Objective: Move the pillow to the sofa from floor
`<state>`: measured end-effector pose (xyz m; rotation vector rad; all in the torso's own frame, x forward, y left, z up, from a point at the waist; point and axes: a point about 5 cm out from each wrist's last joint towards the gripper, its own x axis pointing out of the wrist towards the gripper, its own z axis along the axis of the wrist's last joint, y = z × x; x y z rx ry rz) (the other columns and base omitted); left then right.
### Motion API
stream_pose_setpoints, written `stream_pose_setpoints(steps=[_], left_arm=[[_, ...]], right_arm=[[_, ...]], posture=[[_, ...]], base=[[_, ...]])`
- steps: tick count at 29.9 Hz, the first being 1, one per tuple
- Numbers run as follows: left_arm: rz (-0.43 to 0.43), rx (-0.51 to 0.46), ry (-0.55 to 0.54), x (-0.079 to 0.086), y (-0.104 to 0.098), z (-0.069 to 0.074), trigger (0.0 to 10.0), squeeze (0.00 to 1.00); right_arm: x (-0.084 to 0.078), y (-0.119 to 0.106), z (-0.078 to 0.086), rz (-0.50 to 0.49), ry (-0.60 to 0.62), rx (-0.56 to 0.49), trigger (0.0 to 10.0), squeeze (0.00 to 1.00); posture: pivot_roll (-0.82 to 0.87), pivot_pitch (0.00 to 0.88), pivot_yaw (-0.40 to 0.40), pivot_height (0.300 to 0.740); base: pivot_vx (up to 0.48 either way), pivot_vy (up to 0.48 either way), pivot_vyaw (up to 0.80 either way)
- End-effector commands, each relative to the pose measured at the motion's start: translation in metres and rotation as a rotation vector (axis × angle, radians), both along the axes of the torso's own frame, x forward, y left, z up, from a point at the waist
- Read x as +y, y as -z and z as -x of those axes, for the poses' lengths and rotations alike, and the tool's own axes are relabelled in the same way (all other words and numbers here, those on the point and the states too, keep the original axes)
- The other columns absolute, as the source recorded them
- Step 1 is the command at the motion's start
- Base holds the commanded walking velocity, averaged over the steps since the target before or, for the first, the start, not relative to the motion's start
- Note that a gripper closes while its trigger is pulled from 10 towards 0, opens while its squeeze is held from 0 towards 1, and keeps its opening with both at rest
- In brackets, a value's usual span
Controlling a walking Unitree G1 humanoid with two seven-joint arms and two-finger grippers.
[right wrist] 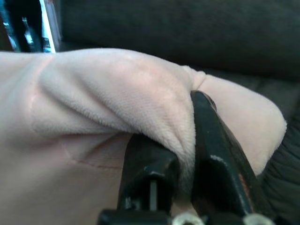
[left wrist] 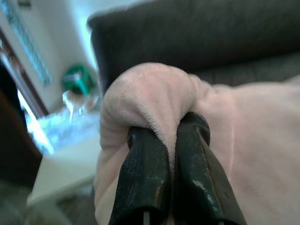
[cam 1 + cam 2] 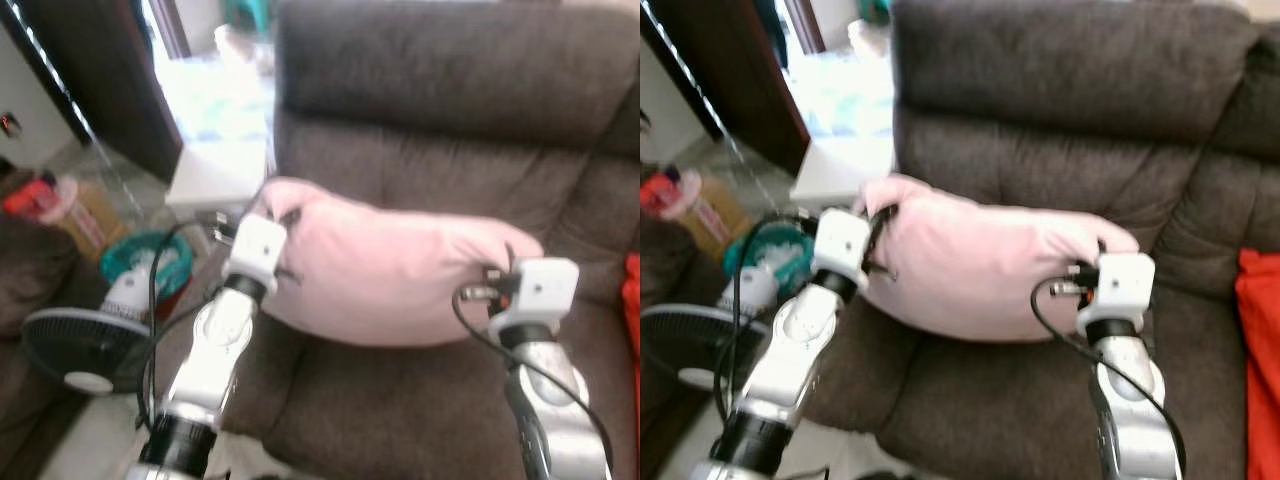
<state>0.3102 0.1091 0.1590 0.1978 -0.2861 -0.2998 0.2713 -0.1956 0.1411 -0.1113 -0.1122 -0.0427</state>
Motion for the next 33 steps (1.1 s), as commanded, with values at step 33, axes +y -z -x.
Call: stream_pose_setpoints(steps=[33], left_arm=[[-0.263, 0.194, 0.431, -0.015, 0.004, 0.027, 10.0, 0.00]], right_arm=[[-0.009, -0.014, -0.028, 0.134, 0.008, 0.051, 10.0, 0.00]], posture=[[0.13, 0.064, 0.007, 0.740]], base=[[0.000, 0.000, 0.00]])
